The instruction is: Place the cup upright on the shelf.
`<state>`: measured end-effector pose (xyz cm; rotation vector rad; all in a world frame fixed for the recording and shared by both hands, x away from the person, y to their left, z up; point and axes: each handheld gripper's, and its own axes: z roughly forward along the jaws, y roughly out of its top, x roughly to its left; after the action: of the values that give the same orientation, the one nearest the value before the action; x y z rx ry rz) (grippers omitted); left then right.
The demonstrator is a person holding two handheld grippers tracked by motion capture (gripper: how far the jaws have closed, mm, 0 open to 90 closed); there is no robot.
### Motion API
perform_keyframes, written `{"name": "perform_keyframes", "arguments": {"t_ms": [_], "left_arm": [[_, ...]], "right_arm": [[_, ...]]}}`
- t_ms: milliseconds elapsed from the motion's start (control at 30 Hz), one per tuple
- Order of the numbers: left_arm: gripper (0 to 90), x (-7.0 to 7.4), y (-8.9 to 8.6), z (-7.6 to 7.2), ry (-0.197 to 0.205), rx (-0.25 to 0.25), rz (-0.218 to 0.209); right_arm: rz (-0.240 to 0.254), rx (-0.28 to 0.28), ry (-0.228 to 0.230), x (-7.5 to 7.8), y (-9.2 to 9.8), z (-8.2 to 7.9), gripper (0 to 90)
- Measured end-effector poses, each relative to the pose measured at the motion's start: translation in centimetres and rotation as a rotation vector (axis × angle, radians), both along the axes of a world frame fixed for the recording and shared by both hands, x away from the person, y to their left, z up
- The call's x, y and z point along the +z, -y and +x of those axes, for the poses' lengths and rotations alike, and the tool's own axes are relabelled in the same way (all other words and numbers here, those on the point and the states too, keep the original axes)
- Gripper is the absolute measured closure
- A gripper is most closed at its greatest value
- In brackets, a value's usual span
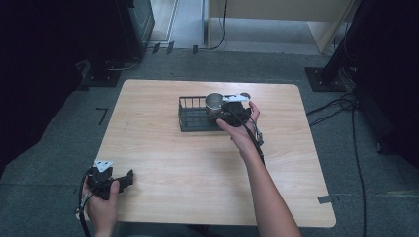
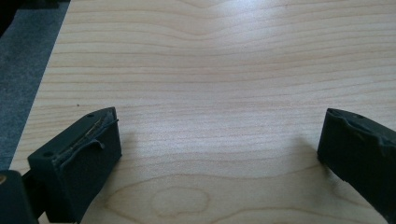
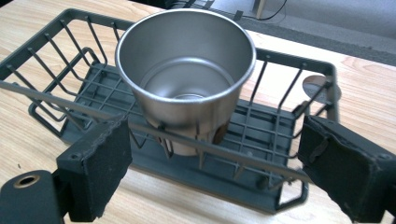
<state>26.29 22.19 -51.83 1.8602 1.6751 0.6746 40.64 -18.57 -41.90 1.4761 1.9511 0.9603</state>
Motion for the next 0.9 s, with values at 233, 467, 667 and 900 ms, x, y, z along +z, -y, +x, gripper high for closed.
{"name": "perform_keyframes", "arguments": {"t_ms": [233,467,667,900], "left_arm": [[0.0,0.0,0.0,0.0,0.0,0.0,0.0],[0.0,0.0,0.0,0.0,0.0,0.0,0.0],[0.0,0.0,0.0,0.0,0.0,0.0,0.0],[0.0,0.0,0.0,0.0,0.001,0.0,-0.001]], "right_arm": [[0.001,-0.005,0.009,0.2,0.9,-1.6,9.7],[-0.011,-0.025,0.018,-0.3,2.2,-3.5,10.1],[-0.023,-0.063,0.023,-0.9,3.8,-4.9,11.6],[-0.025,-0.102,0.02,-2.0,5.7,-6.4,12.1]]}}
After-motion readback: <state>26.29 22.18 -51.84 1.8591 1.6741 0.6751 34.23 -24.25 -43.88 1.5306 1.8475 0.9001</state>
